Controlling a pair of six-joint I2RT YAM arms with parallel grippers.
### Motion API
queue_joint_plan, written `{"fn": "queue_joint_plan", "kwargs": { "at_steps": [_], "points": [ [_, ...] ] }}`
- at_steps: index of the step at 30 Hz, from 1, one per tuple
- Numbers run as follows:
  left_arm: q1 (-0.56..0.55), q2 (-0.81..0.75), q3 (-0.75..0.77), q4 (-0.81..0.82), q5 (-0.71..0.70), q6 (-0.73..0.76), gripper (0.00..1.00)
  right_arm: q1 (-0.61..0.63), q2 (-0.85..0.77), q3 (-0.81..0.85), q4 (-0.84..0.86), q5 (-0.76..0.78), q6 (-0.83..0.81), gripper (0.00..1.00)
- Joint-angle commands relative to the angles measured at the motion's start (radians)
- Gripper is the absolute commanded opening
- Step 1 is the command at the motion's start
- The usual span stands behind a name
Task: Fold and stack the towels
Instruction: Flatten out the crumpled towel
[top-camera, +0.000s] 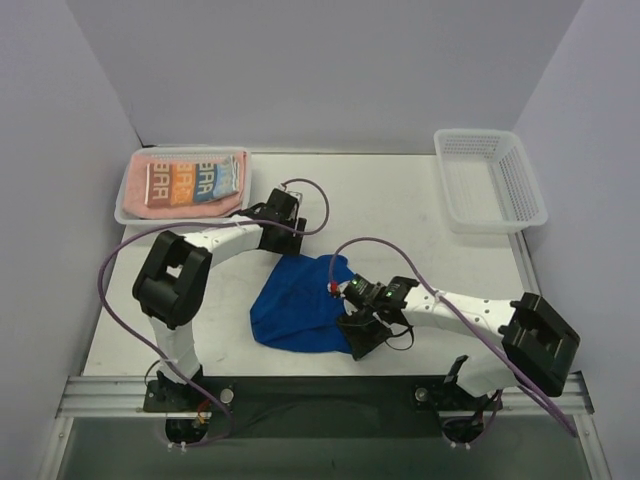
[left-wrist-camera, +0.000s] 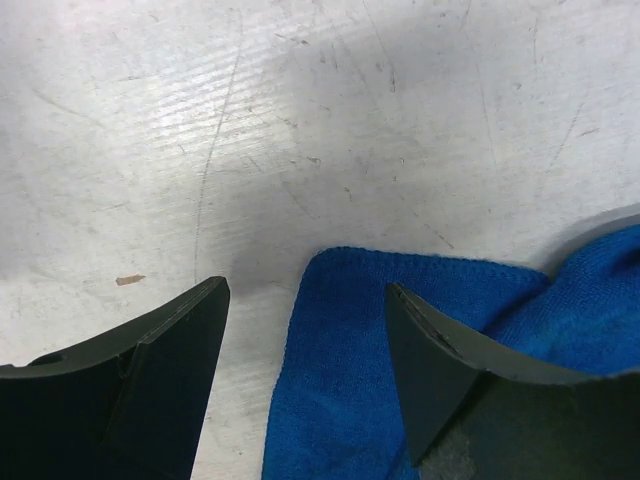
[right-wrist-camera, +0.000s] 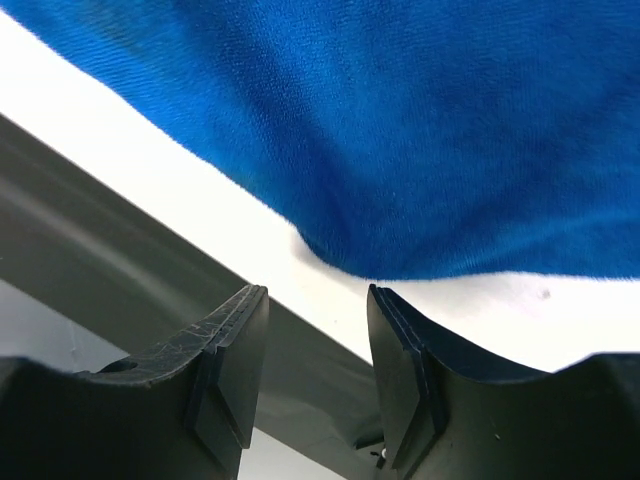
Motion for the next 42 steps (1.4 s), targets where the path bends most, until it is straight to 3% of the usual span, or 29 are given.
{"fn": "queue_joint_plan", "kwargs": {
  "at_steps": [1,10,13,14,17,18,23,28,34,42],
  "points": [
    [-0.017,0.030,0.052,-0.027,-0.062,0.030,0.74,-0.026,-0.058,0.010,-0.078,0.019,0.011,0.45],
    [-0.058,0.107,0.073,-0.033,-0.070,0.022,0.65,-0.058,-0.135,-0.006,-0.085,0.027,0.017,0.45],
    [-0.060,0.135,0.070,-0.044,-0.074,0.018,0.50,-0.076,-0.182,0.010,-0.095,0.044,0.014,0.45],
    [-0.060,0.139,0.067,-0.047,-0.074,0.016,0.36,-0.098,-0.198,0.016,-0.098,0.059,0.014,0.46],
    [-0.060,0.123,0.053,-0.056,-0.077,0.021,0.16,-0.157,-0.264,0.051,-0.098,0.072,0.005,0.48],
    [-0.060,0.112,0.047,-0.057,-0.082,0.021,0.00,-0.208,-0.275,0.079,-0.096,0.072,-0.004,0.48],
    [-0.060,-0.015,0.012,-0.057,-0.096,0.021,0.00,-0.338,-0.250,0.185,-0.064,0.092,-0.047,0.54],
    [-0.060,-0.187,-0.036,-0.068,-0.089,-0.010,0.00,-0.451,-0.088,0.258,0.091,0.027,-0.017,0.55],
    [-0.061,-0.333,-0.097,-0.087,-0.080,-0.047,0.00,-0.457,0.165,0.364,0.234,-0.135,-0.003,0.55],
    [-0.058,-0.463,-0.177,-0.116,-0.097,-0.082,0.00,-0.403,0.343,0.364,0.292,-0.137,-0.035,0.55]
  ]
}}
